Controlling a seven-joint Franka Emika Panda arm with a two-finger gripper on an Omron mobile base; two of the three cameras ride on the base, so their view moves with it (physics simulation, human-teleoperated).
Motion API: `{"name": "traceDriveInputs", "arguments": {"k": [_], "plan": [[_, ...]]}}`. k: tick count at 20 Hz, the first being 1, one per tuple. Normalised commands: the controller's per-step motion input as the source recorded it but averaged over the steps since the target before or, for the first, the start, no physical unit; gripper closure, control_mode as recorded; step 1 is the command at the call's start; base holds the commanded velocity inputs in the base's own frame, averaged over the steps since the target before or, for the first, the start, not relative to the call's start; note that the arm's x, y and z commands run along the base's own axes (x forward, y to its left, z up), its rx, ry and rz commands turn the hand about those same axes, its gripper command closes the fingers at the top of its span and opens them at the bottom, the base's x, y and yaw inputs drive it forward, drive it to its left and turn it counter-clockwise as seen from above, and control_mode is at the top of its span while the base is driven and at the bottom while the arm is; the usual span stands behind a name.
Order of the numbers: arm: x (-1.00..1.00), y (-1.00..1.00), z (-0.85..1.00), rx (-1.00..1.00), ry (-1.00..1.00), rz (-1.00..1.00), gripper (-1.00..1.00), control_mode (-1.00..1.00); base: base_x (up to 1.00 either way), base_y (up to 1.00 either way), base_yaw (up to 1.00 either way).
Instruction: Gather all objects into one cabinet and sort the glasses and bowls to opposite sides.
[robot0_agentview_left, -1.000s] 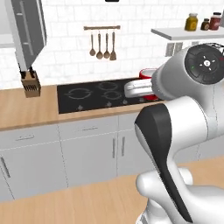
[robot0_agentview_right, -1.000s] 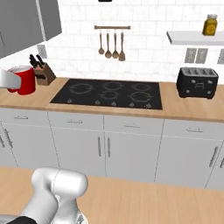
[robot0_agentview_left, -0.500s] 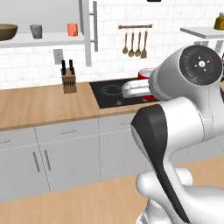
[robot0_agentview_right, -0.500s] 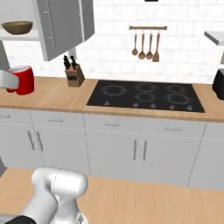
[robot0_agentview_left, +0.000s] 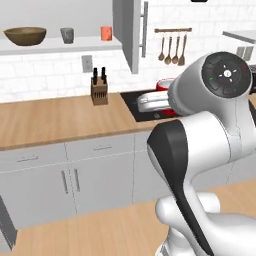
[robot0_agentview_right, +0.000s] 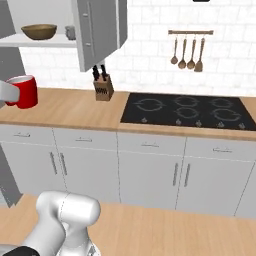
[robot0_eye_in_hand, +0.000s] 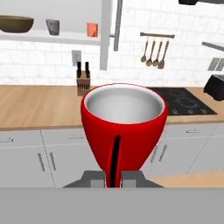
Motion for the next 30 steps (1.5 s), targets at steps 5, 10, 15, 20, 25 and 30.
{"name": "traceDriveInputs", "arguments": {"k": [5, 10, 15, 20, 25, 30], "plan": [[0.00, 0.00, 0.00, 0.00, 0.00, 0.00, 1.00, 1.00, 0.55, 0.23, 0.00], [0.00, 0.00, 0.00, 0.00, 0.00, 0.00, 1.00, 1.00, 0.40, 0.72, -0.02], [0.00, 0.00, 0.00, 0.00, 0.00, 0.00, 1.00, 1.00, 0.05, 0.98, -0.03], [0.00, 0.00, 0.00, 0.00, 0.00, 0.00, 1.00, 1.00, 0.76, 0.05, 0.00], [0.00, 0.00, 0.00, 0.00, 0.00, 0.00, 1.00, 1.00, 1.00, -0.16, 0.00], [0.00, 0.00, 0.00, 0.00, 0.00, 0.00, 1.00, 1.00, 1.00, -0.01, 0.00]]}}
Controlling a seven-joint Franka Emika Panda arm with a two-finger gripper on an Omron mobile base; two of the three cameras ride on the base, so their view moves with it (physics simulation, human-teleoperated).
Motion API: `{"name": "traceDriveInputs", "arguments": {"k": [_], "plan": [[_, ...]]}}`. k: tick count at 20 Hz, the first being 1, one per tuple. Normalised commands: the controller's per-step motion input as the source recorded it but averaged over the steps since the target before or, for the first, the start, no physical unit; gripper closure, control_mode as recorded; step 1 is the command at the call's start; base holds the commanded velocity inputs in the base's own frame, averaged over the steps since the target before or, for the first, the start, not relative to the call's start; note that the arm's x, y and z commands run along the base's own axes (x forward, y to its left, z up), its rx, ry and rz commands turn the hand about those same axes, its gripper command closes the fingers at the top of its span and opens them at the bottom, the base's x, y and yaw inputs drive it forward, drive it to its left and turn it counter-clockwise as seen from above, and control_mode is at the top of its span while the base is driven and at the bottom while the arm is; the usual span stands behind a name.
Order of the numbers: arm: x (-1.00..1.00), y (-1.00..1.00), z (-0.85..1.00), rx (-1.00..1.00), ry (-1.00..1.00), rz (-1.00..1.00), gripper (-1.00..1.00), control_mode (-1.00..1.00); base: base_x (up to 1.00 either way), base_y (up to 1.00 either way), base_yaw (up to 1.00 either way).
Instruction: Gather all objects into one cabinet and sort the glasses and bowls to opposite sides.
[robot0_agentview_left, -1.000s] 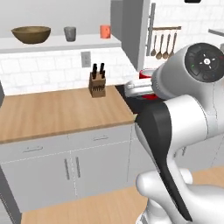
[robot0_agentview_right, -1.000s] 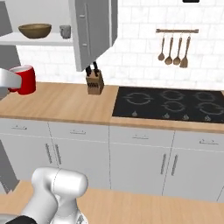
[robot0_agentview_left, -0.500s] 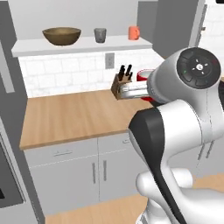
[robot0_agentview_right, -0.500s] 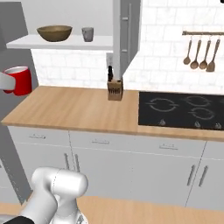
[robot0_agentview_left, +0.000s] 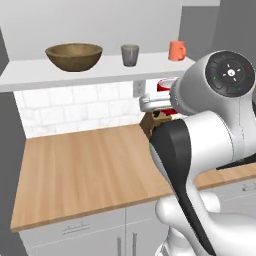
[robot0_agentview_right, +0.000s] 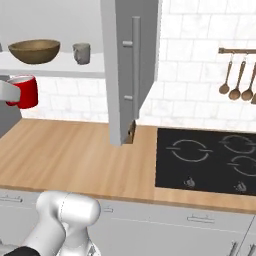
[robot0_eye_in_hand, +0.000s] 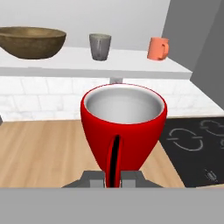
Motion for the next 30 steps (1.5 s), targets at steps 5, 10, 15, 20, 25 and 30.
{"name": "traceDriveInputs", "arguments": {"k": [5, 10, 15, 20, 25, 30], "plan": [[0.00, 0.00, 0.00, 0.00, 0.00, 0.00, 1.00, 1.00, 0.94, -0.02, 0.00], [0.00, 0.00, 0.00, 0.00, 0.00, 0.00, 1.00, 1.00, 0.28, -0.10, 0.03], [0.00, 0.00, 0.00, 0.00, 0.00, 0.00, 1.00, 1.00, 0.23, -0.10, 0.03], [0.00, 0.00, 0.00, 0.00, 0.00, 0.00, 1.00, 1.00, 0.17, 0.00, 0.00], [0.00, 0.00, 0.00, 0.00, 0.00, 0.00, 1.00, 1.00, 0.00, 0.01, 0.00], [0.00, 0.00, -0.01, -0.01, 0.00, -0.02, 1.00, -1.00, 0.00, 0.04, -0.02]]}}
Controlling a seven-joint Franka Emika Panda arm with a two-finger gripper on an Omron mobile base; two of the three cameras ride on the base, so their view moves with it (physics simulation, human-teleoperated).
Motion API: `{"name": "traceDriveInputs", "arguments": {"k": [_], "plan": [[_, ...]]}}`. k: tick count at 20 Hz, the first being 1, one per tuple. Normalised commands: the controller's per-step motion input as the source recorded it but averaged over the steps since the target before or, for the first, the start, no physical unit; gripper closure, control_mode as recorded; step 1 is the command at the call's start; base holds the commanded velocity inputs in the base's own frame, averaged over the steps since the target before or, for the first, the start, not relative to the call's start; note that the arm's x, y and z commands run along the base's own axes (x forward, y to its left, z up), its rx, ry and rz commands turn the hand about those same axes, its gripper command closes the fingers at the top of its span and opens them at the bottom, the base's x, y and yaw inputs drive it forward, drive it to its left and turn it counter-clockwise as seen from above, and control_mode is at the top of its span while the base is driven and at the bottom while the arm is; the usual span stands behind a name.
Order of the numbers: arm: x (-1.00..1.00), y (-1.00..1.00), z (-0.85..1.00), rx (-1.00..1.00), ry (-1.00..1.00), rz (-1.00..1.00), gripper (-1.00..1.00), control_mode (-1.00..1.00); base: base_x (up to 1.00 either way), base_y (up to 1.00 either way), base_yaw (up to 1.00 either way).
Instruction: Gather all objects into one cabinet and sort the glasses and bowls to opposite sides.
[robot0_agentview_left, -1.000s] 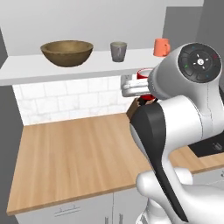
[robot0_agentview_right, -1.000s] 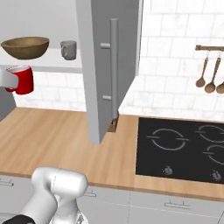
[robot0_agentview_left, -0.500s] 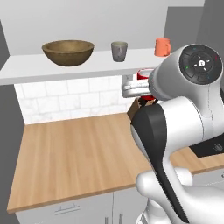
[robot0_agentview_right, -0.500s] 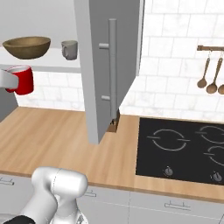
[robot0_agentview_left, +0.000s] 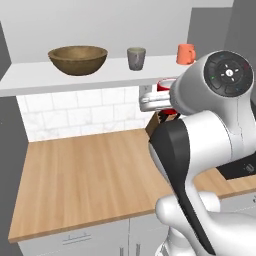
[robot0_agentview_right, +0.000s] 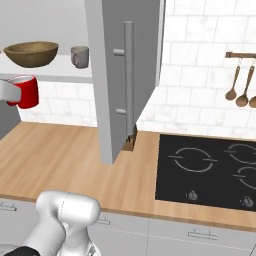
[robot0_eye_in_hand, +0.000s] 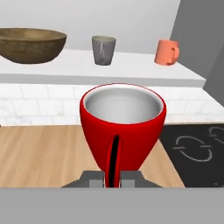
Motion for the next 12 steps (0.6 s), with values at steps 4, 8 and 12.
{"name": "traceDriveInputs", "arguments": {"k": [4, 8, 12], "plan": [[0.00, -0.33, 0.00, -0.08, -0.02, -0.14, 1.00, -1.00, 0.00, 0.00, 0.00], [0.04, -0.56, 0.00, -0.05, -0.01, -0.09, 1.00, -1.00, 0.00, 0.00, 0.00], [0.22, -0.27, 0.05, -0.01, 0.00, 0.00, 1.00, -1.00, 0.00, 0.00, 0.00]]}}
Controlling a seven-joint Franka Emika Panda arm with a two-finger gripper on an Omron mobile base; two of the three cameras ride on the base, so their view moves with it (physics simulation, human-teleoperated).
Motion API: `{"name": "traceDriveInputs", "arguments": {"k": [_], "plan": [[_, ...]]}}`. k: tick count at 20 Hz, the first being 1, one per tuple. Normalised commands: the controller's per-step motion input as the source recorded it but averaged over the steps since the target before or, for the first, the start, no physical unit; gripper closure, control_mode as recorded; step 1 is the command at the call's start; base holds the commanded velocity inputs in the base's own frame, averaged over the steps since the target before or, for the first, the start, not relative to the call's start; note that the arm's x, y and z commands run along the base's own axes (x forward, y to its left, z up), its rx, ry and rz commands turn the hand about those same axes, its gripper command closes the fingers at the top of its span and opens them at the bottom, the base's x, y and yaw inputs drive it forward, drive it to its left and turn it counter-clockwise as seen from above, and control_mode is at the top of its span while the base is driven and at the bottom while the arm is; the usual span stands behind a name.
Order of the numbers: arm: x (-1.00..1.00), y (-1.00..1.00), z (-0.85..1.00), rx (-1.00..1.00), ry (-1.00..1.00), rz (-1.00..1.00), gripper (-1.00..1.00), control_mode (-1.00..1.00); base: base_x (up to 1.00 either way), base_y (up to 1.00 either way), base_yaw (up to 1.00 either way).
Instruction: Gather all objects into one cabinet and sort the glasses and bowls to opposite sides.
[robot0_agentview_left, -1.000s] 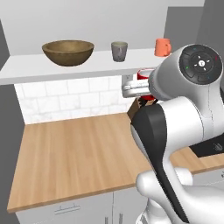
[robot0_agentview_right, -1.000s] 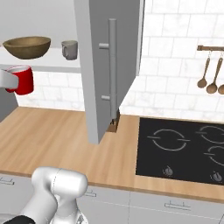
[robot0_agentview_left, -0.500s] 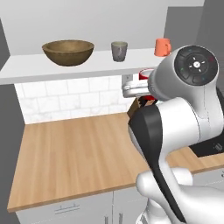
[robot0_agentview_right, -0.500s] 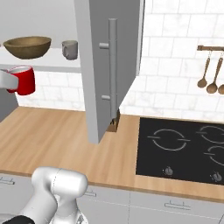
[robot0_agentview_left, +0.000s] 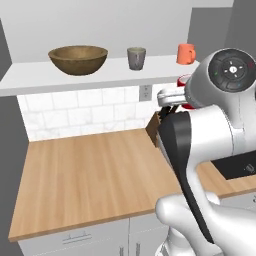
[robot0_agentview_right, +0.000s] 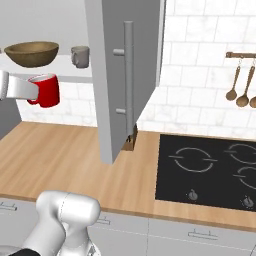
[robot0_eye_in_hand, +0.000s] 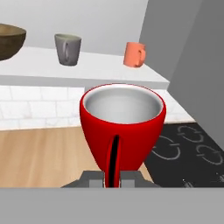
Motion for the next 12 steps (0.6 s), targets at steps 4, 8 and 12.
{"name": "traceDriveInputs", "arguments": {"k": [4, 8, 12], "plan": [[0.03, -0.17, 0.06, -0.07, -0.06, 0.00, 1.00, -1.00, 0.00, 0.00, 0.00], [0.07, -0.43, 0.00, -0.07, -0.01, 0.00, 1.00, -1.00, 0.00, 0.00, 0.00], [0.00, -0.49, 0.00, -0.01, -0.01, 0.00, 1.00, -1.00, 0.00, 0.00, 0.00]]}}
